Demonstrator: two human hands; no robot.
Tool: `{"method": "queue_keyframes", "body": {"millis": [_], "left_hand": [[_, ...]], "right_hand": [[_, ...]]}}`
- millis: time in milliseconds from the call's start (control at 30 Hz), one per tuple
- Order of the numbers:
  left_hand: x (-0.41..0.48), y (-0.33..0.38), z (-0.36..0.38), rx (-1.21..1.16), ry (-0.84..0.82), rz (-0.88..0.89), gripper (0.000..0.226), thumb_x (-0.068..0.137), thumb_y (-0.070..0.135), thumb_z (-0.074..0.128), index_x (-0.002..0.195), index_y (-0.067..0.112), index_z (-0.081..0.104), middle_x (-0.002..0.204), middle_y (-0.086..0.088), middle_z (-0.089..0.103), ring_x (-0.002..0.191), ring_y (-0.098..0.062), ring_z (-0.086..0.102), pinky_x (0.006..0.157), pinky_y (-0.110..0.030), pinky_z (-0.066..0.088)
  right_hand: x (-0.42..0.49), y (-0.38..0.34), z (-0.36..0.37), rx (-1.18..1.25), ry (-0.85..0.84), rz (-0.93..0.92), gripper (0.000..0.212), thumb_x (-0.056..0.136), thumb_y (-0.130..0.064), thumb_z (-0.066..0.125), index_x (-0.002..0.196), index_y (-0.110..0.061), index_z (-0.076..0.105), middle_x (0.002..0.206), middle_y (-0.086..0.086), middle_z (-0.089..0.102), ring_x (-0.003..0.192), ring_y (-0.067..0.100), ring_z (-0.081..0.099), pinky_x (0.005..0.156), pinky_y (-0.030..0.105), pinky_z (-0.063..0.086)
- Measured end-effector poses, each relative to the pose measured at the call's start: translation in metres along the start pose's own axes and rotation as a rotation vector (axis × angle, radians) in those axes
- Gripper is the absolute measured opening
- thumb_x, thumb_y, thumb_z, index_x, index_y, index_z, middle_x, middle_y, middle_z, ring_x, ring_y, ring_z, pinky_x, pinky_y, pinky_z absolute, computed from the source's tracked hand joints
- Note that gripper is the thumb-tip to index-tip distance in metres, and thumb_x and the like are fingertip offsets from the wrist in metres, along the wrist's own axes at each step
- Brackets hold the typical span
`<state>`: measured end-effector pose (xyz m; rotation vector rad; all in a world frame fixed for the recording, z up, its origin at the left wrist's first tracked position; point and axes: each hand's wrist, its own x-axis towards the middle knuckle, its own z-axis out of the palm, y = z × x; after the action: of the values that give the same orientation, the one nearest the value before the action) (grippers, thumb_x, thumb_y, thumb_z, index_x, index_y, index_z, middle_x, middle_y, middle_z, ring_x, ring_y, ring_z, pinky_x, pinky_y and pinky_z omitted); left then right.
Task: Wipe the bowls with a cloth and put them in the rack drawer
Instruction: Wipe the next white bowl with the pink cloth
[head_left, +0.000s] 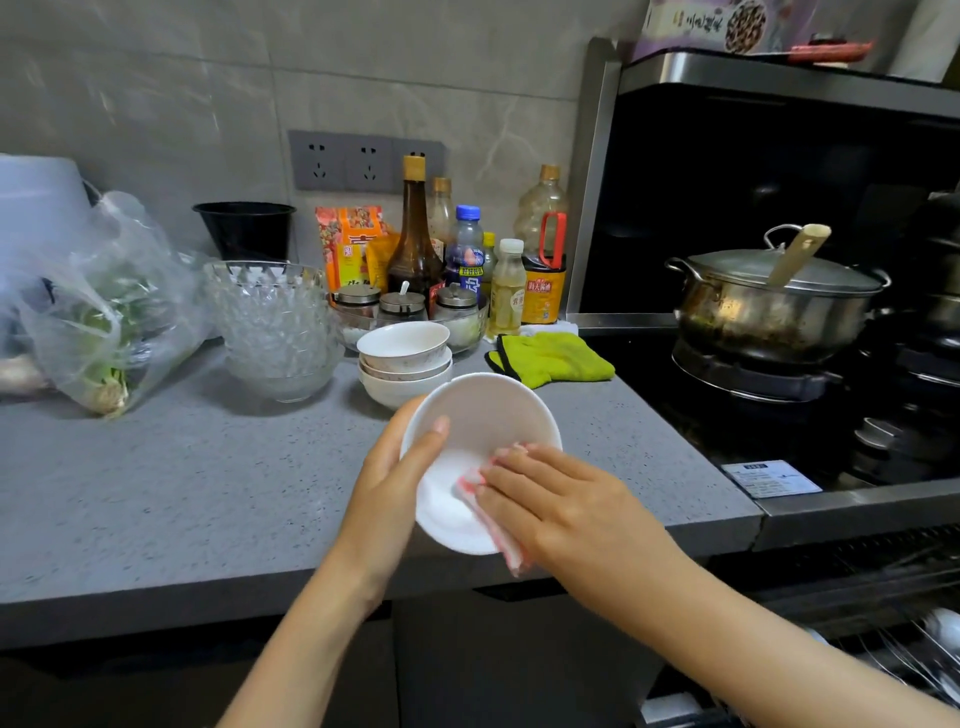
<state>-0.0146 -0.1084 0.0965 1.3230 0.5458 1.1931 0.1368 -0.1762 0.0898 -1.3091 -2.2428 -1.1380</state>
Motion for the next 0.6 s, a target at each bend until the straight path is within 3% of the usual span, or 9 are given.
{"method": "queue_keyframes", "body": {"millis": [100,200,267,333,400,500,600], "left_hand": [[-0.007,-0.011,0.009,-0.039,0.056,0.027,0.030,0.089,0.022,0.061,0.118,0.031,0.060,0.107,0.005,0.070,0.098,-0.009,0.067,0.073,-0.020,0.053],[-0.009,-0.016,0.018,-0.120,0.043,-0.004,0.046,0.083,0.041,0.057,0.127,0.027,0.057,0.117,-0.009,0.066,0.108,-0.025,0.064,0.085,-0.037,0.055],[-0.006,-0.012,0.014,-0.047,0.013,0.010,0.034,0.087,0.040,0.054,0.118,0.028,0.062,0.112,-0.003,0.069,0.104,-0.018,0.066,0.082,-0.029,0.054],[-0.003,-0.007,0.004,0.050,-0.015,0.002,0.018,0.093,0.029,0.055,0.108,0.027,0.066,0.100,0.005,0.072,0.096,-0.011,0.067,0.078,-0.021,0.051],[-0.002,-0.007,-0.003,0.129,-0.099,-0.066,0.022,0.095,0.024,0.048,0.107,0.022,0.067,0.098,0.002,0.074,0.092,-0.013,0.067,0.076,-0.019,0.052],[0.001,-0.006,-0.005,0.189,-0.258,-0.218,0.024,0.096,0.025,0.050,0.112,0.018,0.066,0.100,-0.003,0.074,0.091,-0.015,0.068,0.077,-0.021,0.051],[0.004,-0.006,0.000,0.172,-0.319,-0.286,0.024,0.097,0.025,0.051,0.113,0.016,0.067,0.097,-0.002,0.073,0.090,-0.014,0.067,0.080,-0.024,0.049]], "right_hand": [[0.005,-0.009,-0.002,0.053,-0.008,0.085,0.033,0.072,-0.024,0.070,0.101,-0.010,0.075,0.101,0.003,0.074,0.092,0.017,0.071,0.089,0.029,0.051],[0.009,-0.027,-0.003,0.209,-0.019,0.230,0.054,0.050,-0.022,0.090,0.102,-0.014,0.076,0.107,-0.001,0.073,0.089,0.011,0.071,0.079,0.021,0.049],[0.003,-0.026,-0.002,0.149,-0.031,0.143,0.051,0.062,-0.020,0.083,0.111,-0.010,0.072,0.111,0.002,0.072,0.093,0.014,0.070,0.084,0.024,0.046],[-0.007,-0.012,-0.005,0.068,-0.101,-0.027,0.038,0.082,-0.022,0.058,0.115,-0.006,0.069,0.110,0.006,0.071,0.098,0.018,0.069,0.089,0.028,0.049],[-0.017,0.010,-0.007,-0.060,-0.181,-0.176,0.043,0.087,-0.028,0.045,0.117,-0.008,0.069,0.111,0.007,0.071,0.106,0.022,0.066,0.102,0.036,0.043],[-0.029,0.029,-0.010,-0.327,-0.296,-0.329,0.055,0.086,-0.035,0.059,0.134,-0.007,0.055,0.130,0.012,0.061,0.127,0.026,0.053,0.114,0.045,0.018],[-0.034,0.027,-0.012,-0.414,-0.331,-0.259,0.057,0.087,-0.034,0.050,0.139,-0.010,0.047,0.143,0.010,0.048,0.136,0.024,0.041,0.116,0.044,0.007]]}}
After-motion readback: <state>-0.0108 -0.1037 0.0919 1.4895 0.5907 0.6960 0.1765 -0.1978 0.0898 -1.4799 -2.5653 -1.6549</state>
